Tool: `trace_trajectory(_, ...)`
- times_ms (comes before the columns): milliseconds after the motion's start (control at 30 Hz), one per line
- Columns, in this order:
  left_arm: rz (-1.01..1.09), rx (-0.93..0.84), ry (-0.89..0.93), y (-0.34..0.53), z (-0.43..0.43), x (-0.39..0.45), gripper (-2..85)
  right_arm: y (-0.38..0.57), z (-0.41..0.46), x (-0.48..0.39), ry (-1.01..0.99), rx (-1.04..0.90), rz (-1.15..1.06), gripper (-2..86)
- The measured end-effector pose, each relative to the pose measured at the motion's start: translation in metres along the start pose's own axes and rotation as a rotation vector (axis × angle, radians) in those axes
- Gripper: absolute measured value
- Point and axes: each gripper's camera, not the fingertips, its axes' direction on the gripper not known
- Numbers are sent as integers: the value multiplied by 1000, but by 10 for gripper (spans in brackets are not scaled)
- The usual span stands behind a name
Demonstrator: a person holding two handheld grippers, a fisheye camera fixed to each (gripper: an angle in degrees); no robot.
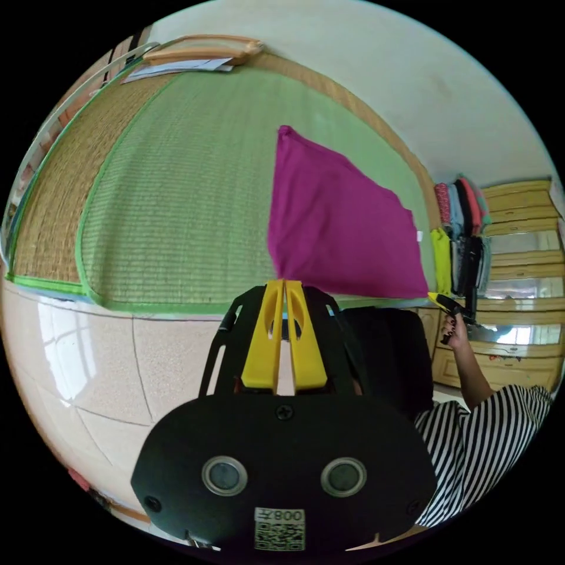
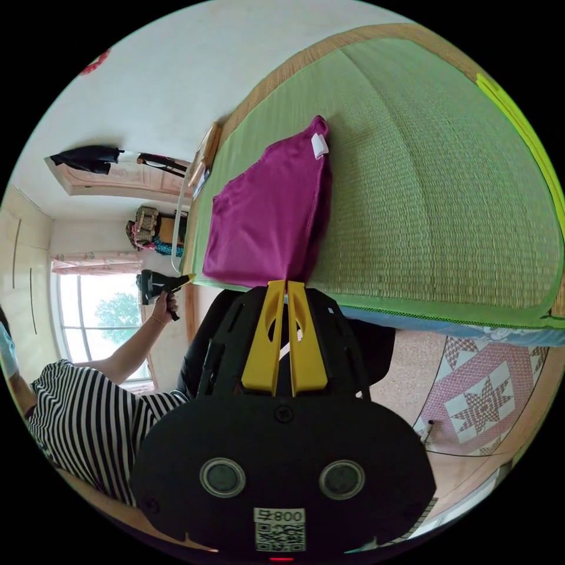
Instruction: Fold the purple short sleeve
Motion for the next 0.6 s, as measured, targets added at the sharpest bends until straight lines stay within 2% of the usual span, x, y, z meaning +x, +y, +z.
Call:
trace_trajectory(67,99,11,48,0,1,36,20,1,-3,-4,-11,5,-11,4)
trace_trajectory(200,427,-39,163,-5,29,163,49,1,-13,-10,-50,26,-24,4)
trace_trajectory(367,728,-77,161,-5,72,309,86,-4,-24,-18,-85,37,-44,4)
trace_trajectory(467,863,-126,107,0,102,380,99,-10,-28,-23,-106,37,-62,4)
trace_trajectory(600,1000,-101,-88,16,128,451,101,-20,-30,-28,-121,28,-85,5)
